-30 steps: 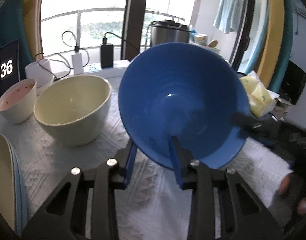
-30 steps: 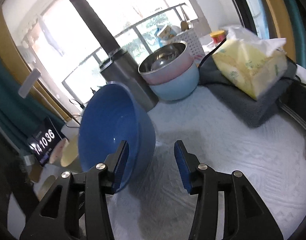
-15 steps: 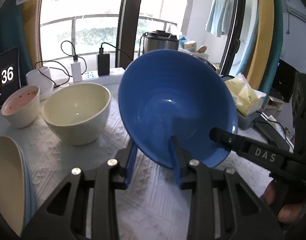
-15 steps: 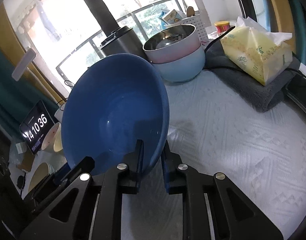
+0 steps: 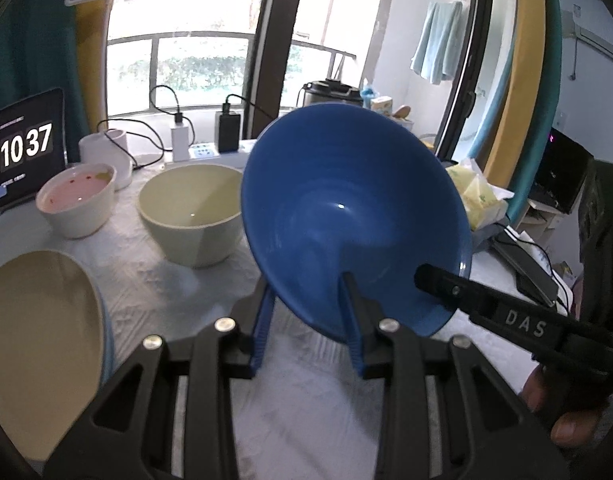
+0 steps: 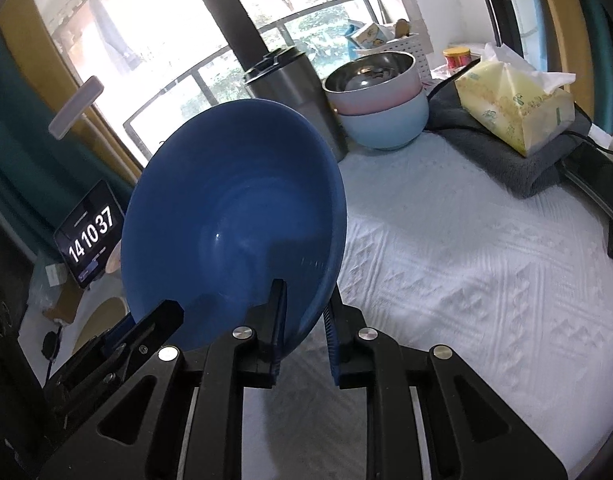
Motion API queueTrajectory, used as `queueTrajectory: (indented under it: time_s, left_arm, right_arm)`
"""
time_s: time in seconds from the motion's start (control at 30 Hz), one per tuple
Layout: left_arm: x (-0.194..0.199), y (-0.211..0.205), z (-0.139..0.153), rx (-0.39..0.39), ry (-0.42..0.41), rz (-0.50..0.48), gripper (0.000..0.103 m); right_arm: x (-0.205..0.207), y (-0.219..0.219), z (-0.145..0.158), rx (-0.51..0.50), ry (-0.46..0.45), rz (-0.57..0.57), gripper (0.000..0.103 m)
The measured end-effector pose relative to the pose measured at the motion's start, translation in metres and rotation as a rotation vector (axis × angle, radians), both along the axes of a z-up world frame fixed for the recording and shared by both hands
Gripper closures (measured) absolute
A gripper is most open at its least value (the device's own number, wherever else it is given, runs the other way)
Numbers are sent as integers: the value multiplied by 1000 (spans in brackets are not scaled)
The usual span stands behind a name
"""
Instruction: Organize plates and bowls
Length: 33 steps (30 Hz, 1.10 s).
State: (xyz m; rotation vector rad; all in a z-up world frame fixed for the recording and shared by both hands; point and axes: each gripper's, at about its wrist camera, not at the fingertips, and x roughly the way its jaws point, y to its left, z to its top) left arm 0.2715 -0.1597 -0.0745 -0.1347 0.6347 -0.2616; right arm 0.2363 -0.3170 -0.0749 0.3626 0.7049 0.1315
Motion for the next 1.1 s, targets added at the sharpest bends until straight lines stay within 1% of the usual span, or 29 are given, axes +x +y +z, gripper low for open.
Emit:
queueTrajectory:
  time_s: [0.13,0.43,0.87,1.1]
  left_arm:
    - [-13,11,2,-6,-6,9,70]
    - [-33,34,2,-31,11,49,70]
    - [-62,64,-2,-37,37,99,70]
    - [-72,76,-5,-41,52,103,69]
  right_arm:
    - [-8,11,2,-5,1,14,83]
    - [-20,34,5,-2,13,50,83]
    - [-33,65,3,-12,47,109,81]
    - [-36,79,1,-21,79,111,81]
